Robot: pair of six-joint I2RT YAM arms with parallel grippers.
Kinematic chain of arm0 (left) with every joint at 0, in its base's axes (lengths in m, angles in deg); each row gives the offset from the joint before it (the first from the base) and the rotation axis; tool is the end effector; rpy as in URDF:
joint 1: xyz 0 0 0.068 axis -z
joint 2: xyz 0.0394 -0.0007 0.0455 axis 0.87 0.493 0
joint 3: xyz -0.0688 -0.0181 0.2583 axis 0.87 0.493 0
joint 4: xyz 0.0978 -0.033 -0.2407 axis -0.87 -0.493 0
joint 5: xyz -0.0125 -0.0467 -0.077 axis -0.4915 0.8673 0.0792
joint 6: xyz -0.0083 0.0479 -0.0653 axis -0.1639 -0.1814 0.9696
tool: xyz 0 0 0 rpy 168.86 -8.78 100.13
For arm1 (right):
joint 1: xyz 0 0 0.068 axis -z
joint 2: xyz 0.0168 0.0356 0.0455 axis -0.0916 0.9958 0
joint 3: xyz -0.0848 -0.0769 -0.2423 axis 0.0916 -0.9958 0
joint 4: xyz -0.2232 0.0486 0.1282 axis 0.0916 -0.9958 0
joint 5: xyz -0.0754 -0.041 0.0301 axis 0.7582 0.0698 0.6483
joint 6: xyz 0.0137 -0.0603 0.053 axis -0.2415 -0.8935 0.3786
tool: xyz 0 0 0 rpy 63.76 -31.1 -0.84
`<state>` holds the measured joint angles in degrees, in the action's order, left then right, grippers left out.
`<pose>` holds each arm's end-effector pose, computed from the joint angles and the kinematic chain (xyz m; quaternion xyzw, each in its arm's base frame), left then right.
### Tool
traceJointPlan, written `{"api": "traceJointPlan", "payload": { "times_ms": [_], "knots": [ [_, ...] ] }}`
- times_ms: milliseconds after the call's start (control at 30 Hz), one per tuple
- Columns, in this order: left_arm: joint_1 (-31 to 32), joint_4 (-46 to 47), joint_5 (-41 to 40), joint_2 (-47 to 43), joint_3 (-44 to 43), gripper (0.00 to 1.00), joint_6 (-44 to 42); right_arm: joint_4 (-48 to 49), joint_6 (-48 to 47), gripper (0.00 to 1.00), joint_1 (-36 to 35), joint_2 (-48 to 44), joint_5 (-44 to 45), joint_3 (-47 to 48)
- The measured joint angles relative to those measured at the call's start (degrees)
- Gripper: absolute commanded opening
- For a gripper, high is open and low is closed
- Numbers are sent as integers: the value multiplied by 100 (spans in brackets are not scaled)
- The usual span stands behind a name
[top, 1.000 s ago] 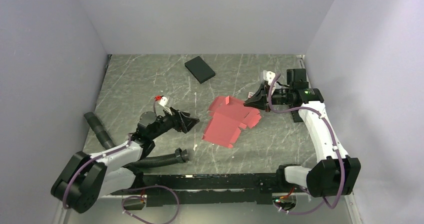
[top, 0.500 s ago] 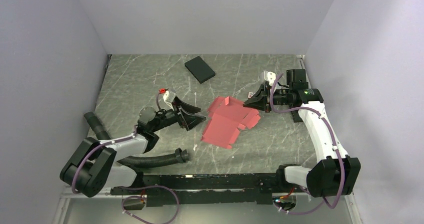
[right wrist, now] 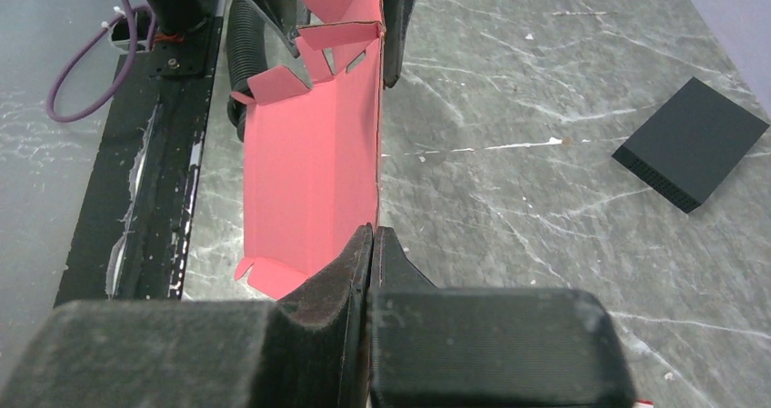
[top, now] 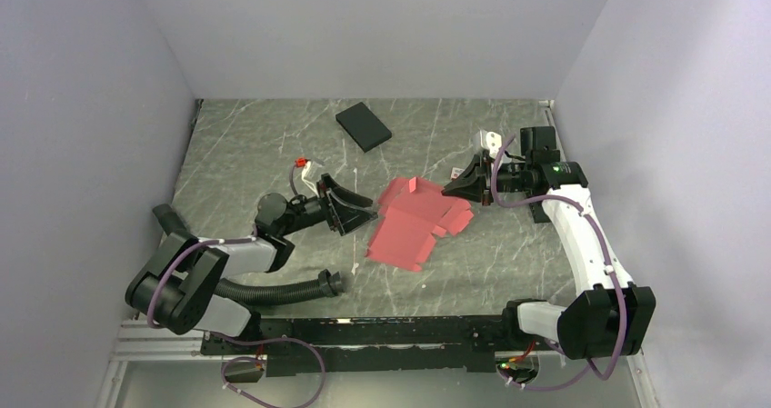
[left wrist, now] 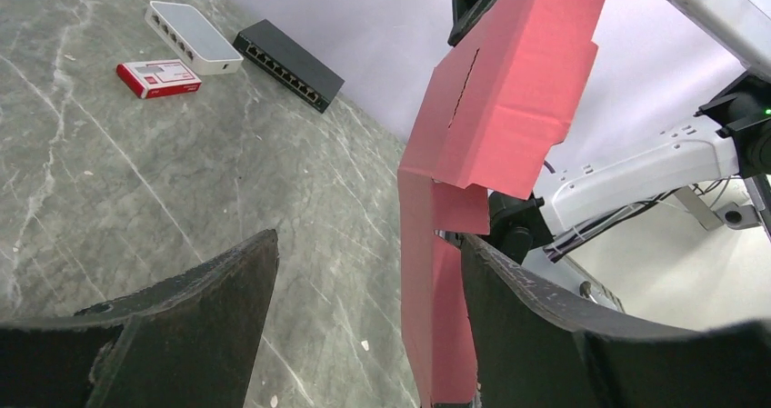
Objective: Fold the paper box
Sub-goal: Fold the paper box at the center of the board.
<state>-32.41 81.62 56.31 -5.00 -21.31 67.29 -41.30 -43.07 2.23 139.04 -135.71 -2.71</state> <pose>0.2223 -0.1728 0.2167 0.1850 0.6172 -0.6268 0.4382 0.2324 0.0808 0.3177 -0.5279 0.5662 0.4163 0.4768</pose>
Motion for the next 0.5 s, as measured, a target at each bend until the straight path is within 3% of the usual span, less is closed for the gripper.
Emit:
{"api": "traceJointPlan", "payload": {
  "times_ms": [500],
  "knots": [
    [13, 9, 4, 87, -177, 78, 188, 0, -24, 0, -37, 2, 4, -22]
  ]
}}
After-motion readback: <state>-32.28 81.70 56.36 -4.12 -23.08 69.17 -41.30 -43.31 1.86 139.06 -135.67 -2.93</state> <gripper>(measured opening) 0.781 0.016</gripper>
